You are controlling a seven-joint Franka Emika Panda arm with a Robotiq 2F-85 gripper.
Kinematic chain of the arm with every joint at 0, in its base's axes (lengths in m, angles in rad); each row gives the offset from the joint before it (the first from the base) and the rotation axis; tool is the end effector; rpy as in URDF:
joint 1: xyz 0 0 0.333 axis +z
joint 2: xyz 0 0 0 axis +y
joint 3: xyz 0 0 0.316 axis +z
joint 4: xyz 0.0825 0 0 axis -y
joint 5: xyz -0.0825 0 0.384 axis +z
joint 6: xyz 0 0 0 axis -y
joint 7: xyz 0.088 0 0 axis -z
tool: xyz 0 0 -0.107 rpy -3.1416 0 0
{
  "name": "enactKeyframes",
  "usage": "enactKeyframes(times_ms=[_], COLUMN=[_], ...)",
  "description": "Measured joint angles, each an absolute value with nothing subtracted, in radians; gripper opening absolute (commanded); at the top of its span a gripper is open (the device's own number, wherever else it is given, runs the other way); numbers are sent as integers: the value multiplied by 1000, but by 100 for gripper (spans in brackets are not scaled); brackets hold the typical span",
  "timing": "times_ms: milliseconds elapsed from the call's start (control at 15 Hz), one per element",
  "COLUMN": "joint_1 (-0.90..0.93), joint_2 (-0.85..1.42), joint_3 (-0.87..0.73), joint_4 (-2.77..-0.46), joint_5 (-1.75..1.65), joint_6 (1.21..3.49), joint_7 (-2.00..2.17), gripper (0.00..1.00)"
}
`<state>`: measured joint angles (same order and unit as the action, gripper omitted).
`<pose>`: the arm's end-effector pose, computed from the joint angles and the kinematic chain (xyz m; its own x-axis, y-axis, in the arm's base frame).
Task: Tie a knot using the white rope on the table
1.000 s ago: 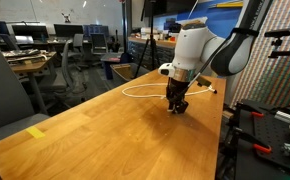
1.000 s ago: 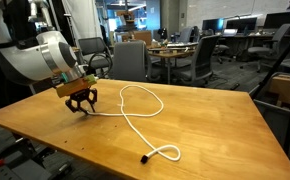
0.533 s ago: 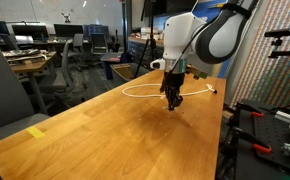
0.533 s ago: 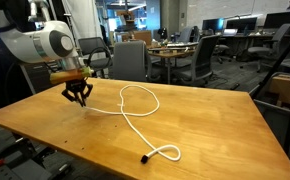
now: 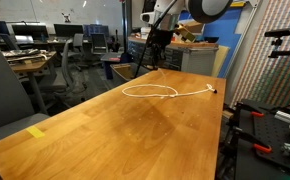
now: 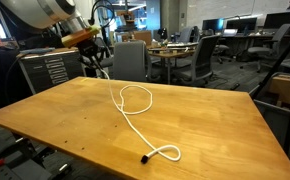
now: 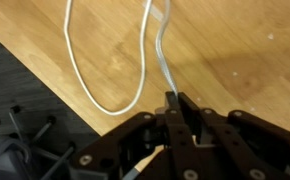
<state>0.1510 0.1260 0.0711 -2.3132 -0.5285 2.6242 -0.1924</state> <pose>0.5206 0.1297 0.3055 0.6520 0.7566 0.0486 0.7034 -0.6276 0.3336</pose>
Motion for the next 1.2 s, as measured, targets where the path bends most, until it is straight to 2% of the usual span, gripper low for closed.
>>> enactKeyframes(times_ms=[400, 1200], joint_1=[34, 10], joint_2=[322, 656], joint_3=[-22, 80], joint_4=[-2148, -1699], joint_5=[-531, -318], joint_6=[2567, 2378], joint_7=[-250, -434], gripper=[6, 6])
